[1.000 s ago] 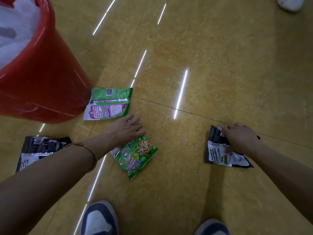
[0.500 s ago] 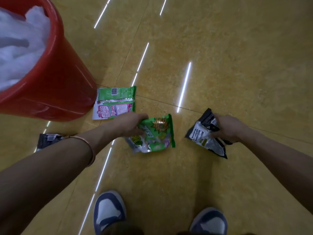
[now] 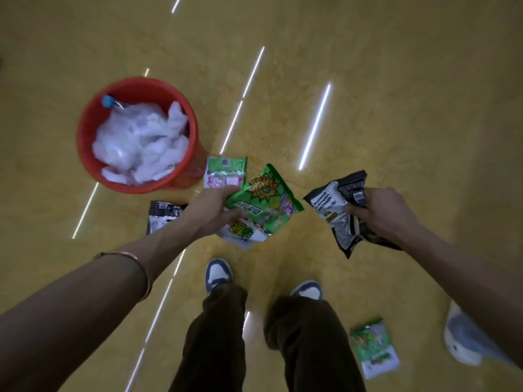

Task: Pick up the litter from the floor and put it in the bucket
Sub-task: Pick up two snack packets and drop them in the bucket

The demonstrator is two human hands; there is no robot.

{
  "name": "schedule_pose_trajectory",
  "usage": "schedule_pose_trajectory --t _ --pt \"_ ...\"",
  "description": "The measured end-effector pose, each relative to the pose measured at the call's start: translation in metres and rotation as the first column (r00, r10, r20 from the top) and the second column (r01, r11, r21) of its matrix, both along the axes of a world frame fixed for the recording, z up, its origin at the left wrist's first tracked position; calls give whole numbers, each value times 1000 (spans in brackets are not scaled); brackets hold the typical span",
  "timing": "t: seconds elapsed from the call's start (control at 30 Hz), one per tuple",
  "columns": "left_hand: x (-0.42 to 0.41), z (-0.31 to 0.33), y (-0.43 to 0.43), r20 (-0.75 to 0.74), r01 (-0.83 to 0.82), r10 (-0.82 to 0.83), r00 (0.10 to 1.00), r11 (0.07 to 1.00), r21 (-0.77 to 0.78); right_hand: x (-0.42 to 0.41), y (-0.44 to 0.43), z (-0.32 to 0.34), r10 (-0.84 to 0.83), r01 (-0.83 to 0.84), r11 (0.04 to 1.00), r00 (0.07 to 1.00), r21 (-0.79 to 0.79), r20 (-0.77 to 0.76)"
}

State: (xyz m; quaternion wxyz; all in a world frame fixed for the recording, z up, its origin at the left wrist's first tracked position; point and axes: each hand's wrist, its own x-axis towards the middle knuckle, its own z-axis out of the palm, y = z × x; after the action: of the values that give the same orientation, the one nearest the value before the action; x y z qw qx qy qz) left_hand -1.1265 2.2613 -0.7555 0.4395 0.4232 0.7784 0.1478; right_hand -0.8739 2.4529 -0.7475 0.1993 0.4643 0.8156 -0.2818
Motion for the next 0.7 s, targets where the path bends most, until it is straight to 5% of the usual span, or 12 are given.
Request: schedule_pose_trajectory --t 0.3,0.7 --pt "13 244 -23 53 -353 349 936 920 170 -22 10 251 92 -89 995 991 38 -98" --pt "-19 431 -64 -27 -537 641 767 665 519 -117 -5 437 284 -183 951 836 250 -470"
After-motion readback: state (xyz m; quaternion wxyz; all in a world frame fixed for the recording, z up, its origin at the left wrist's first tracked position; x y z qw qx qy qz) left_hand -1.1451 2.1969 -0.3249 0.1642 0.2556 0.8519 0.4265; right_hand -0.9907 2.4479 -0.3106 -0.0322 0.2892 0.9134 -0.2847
